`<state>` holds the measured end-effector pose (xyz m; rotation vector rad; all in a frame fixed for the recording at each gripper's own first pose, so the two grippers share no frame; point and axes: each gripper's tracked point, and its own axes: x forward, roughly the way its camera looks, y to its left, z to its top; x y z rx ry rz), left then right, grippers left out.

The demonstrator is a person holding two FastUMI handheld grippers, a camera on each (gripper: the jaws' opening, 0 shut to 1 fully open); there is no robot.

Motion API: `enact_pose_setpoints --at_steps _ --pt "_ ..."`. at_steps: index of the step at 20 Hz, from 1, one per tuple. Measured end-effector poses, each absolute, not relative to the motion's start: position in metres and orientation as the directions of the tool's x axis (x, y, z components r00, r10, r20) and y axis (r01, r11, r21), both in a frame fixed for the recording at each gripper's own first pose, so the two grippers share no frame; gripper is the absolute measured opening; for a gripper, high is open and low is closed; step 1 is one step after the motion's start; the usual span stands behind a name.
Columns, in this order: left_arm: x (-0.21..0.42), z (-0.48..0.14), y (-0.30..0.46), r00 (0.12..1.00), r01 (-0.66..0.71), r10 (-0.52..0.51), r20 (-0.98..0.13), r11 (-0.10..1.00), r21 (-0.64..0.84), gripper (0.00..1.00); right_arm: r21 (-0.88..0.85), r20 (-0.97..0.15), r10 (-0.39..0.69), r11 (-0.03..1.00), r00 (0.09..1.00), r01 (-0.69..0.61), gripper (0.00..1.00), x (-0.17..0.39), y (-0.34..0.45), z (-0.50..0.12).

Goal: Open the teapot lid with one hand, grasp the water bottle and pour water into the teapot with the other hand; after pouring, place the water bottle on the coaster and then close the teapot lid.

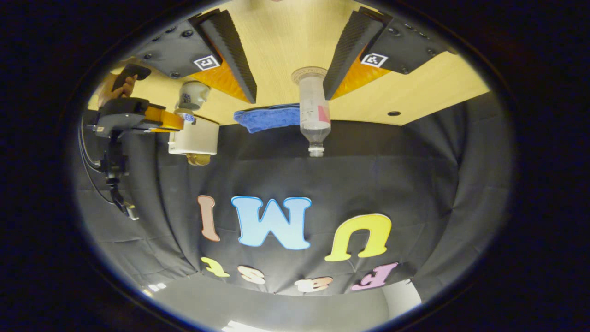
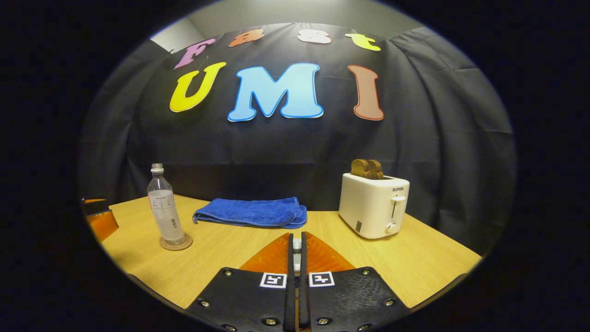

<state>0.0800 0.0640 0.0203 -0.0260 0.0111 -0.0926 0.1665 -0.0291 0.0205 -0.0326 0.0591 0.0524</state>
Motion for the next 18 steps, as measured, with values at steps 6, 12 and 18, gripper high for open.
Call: enact_pose_setpoints --at_steps 6,12,18 --pt "0.084 0.005 0.069 0.995 0.084 -0.087 -0.043 0.994 -0.073 1.0 -0.023 -0.102 0.033 0.999 0.994 -0.036 0.04 0.176 -0.035 0.004" --pt "0.078 0.007 0.074 0.997 0.062 -0.065 -0.039 0.996 -0.071 1.0 -0.06 -0.117 0.013 0.998 0.993 -0.02 0.13 0.173 -0.036 0.004" --pt "0.066 0.013 0.067 0.997 0.069 -0.071 -0.036 0.996 -0.058 1.0 -0.059 0.006 -0.002 0.998 1.0 0.002 0.49 0.113 -0.03 0.048"
